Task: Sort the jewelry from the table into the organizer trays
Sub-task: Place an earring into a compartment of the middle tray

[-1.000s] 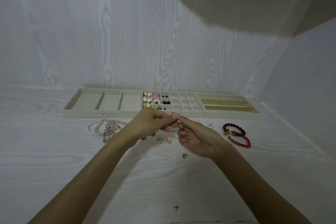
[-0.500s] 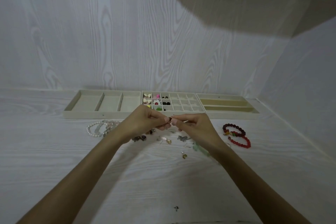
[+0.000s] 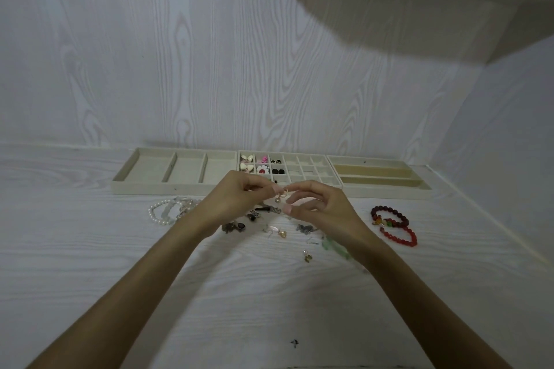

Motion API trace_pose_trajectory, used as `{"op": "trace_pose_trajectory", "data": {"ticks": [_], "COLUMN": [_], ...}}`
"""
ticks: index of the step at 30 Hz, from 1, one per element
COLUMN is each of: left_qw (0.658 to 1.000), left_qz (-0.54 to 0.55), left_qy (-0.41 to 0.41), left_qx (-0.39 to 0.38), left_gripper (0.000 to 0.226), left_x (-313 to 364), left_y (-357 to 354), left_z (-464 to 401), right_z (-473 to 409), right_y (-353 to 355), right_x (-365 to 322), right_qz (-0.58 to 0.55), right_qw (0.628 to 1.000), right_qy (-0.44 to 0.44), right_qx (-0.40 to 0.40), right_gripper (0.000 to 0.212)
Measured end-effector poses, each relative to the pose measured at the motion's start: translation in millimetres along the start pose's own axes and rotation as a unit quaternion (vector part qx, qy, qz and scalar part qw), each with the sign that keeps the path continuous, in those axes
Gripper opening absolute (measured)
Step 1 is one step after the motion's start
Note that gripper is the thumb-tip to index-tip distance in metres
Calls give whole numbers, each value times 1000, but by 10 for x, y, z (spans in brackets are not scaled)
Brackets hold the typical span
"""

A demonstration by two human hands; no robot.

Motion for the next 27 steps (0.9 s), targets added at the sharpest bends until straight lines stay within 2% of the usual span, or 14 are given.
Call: {"op": "trace_pose_trajectory", "data": {"ticks": [5, 8, 13, 15, 20, 23, 27], "left_qw": [996, 992, 992, 996, 996, 988, 986], "left_qz": [54, 94, 85, 56, -58, -114, -112], "left_qy": [72, 86, 89, 69, -66, -92, -99], "left_qx": [9, 13, 21, 25, 22, 36, 74], "left_gripper": [17, 16, 15, 15, 24, 15, 11], "left_x": [-106, -102, -122, -153, -149, -148, -174], "left_y": [-12, -29, -13, 10, 81, 96, 97], "left_z": [29, 38, 42, 41, -3, -19, -62], "right_z": [20, 11, -37, -83, -206, -273, -331], "right_y": [-4, -36, -59, -55, -52, -94, -199], "right_x": [-44, -65, -40, 4, 94, 132, 188], "right_qz": [-45, -42, -64, -57, -85, -155, -237], "right_qw": [999, 999, 998, 997, 982, 959, 934], "right_qy": [17, 21, 1, -42, -159, -223, -258], "right_qx": [24, 25, 16, 1, -62, -75, -71], "right_gripper": [12, 10, 10, 14, 29, 35, 34]}}
Point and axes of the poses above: each hand's wrist, its own z-axis away from the middle knuckle, its own y-axis out of the back of the hand, x = y × z, the point moved 5 cm from there along -z, towards the middle knuckle, and after that the axes turned 13 degrees about -y, right-handed, at the moved point
